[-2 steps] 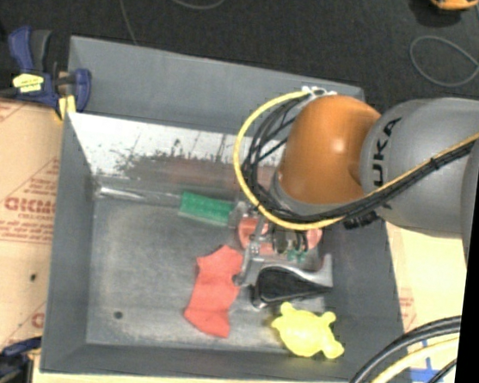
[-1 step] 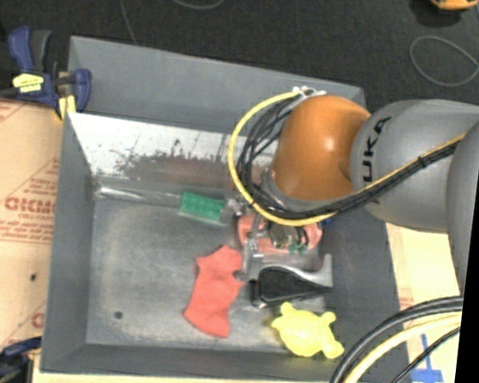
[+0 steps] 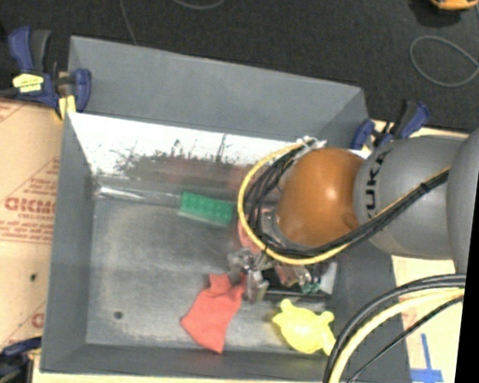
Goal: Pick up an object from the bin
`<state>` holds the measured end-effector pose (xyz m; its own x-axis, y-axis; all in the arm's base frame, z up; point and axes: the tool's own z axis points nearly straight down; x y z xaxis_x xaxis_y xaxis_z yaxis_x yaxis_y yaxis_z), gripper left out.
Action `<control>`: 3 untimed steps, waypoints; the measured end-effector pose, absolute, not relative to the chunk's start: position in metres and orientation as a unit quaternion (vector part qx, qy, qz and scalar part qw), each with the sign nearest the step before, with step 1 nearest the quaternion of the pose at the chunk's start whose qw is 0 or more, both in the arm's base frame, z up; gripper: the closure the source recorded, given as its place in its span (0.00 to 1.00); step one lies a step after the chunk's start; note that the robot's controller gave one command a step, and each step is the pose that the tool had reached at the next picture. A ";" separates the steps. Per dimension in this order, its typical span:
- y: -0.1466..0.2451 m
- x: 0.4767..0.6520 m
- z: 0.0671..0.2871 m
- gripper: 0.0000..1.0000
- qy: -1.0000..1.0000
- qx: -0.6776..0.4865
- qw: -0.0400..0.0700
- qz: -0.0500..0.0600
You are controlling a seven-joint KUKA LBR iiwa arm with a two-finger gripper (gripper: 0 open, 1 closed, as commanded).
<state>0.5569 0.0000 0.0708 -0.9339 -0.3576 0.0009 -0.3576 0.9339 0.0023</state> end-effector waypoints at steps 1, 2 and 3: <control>0.000 0.557 0.071 1.00 -0.983 0.181 0.001 -0.001; 0.003 0.557 0.170 1.00 -0.982 0.190 -0.001 -0.001; 0.003 0.557 0.170 1.00 -0.982 0.190 -0.001 -0.002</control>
Offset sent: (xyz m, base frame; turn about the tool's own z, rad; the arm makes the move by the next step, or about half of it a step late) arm -0.0013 0.0030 0.0986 -0.0220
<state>0.5566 0.0029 0.1701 -0.9281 -0.3722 -0.0024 -0.3722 0.9281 0.0026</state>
